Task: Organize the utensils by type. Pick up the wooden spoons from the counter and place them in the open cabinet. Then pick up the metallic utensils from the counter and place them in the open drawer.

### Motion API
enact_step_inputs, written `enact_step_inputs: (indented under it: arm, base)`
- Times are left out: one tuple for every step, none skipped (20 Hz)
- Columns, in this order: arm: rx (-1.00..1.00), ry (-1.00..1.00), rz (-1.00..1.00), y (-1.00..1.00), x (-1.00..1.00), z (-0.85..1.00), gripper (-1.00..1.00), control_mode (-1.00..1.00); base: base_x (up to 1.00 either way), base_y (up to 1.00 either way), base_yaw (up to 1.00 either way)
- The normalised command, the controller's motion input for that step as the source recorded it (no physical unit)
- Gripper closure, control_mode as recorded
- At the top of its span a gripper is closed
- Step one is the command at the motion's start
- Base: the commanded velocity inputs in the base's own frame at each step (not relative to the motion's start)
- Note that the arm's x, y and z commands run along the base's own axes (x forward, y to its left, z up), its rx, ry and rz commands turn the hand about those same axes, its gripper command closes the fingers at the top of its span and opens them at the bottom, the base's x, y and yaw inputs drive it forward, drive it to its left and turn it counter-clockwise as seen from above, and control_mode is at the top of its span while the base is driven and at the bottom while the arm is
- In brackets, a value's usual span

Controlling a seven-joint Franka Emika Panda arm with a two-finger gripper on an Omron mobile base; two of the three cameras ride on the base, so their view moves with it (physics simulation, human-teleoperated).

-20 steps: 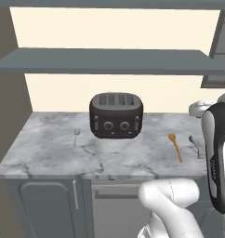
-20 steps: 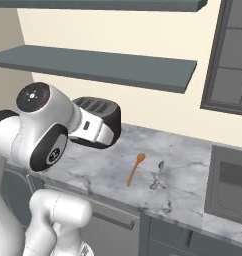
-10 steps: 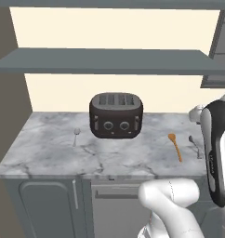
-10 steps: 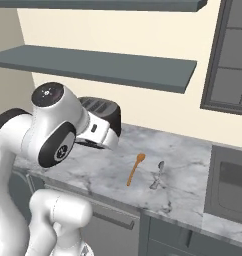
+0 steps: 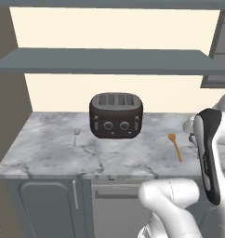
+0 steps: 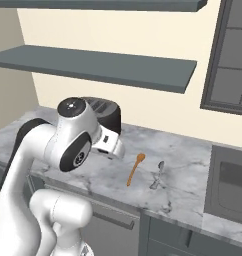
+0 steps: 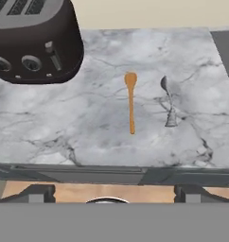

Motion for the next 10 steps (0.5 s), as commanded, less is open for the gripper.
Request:
enact_step_inputs:
  arm:
    - [0.00,0.00,0.08,0.00,0.30,-0.76,-1.00,-1.00]
    - [0.00,0.00,0.08,0.00,0.39,-0.68,-1.00,-1.00]
    - [0.00,0.00,0.07,-0.04,0.51,-0.57,-1.00,-1.00]
    - [0.00,0.00,0.06,-0.08,0.58,-0.49,-1.00,-1.00]
    - [0.00,0.06,0.02,-0.10,0.62,-0.45,-1.00,-1.00]
    - [0.00,0.12,0.00,-0.13,0.67,-0.42,-1.00,-1.00]
    - [0.00,0.14,0.00,-0.16,0.66,-0.42,-1.00,-1.00]
    - [0.00,0.15,0.00,-0.19,0.69,-0.41,-1.00,-1.00]
    - [0.00,0.11,0.01,-0.20,0.63,-0.39,-1.00,-1.00]
    - [0.00,0.14,0.01,-0.21,0.64,-0.40,-1.00,-1.00]
  base:
    - [0.00,0.00,0.00]
    - [0.00,0.00,0.00]
    - [0.00,0.00,0.00]
    - [0.00,0.00,0.00]
    - [0.00,0.00,0.00]
    - [0.00,0.00,0.00]
    - [0.00,0.00,0.00]
    - [0.00,0.00,0.00]
    - [0.00,0.00,0.00]
    - [0.00,0.00,0.00]
